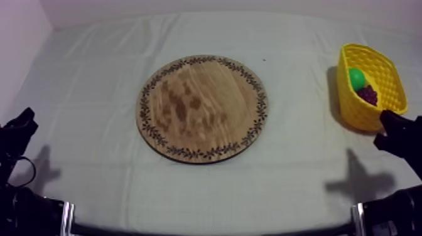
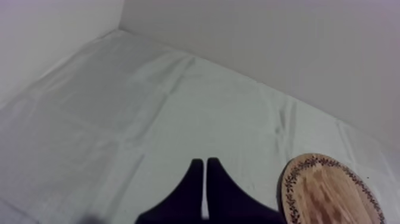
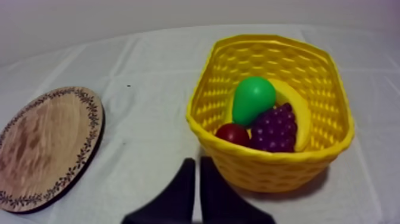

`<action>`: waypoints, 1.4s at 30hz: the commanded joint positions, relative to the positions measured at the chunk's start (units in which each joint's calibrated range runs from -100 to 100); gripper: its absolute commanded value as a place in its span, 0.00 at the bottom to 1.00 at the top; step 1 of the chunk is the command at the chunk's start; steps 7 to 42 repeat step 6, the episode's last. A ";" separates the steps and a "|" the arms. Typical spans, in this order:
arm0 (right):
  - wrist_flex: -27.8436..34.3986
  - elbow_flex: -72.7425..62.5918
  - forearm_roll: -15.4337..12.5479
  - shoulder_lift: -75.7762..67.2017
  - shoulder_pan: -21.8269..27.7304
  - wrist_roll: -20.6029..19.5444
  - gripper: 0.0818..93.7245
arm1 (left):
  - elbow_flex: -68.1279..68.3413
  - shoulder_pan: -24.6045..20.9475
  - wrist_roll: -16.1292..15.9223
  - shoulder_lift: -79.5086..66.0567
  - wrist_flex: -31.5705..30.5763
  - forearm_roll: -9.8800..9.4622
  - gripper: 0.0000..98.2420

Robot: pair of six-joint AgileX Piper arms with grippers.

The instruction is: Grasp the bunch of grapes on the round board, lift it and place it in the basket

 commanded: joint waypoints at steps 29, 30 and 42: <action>-0.21 0.15 0.33 -0.13 -0.09 10.22 0.00 | -0.04 0.02 -0.01 0.02 0.00 0.01 0.00; -0.21 0.15 0.33 -0.13 -0.09 10.22 0.00 | -0.04 0.02 -0.01 0.02 0.00 0.01 0.00; -0.21 0.15 0.33 -0.13 -0.09 10.22 0.00 | -0.04 0.02 -0.01 0.02 0.00 0.01 0.00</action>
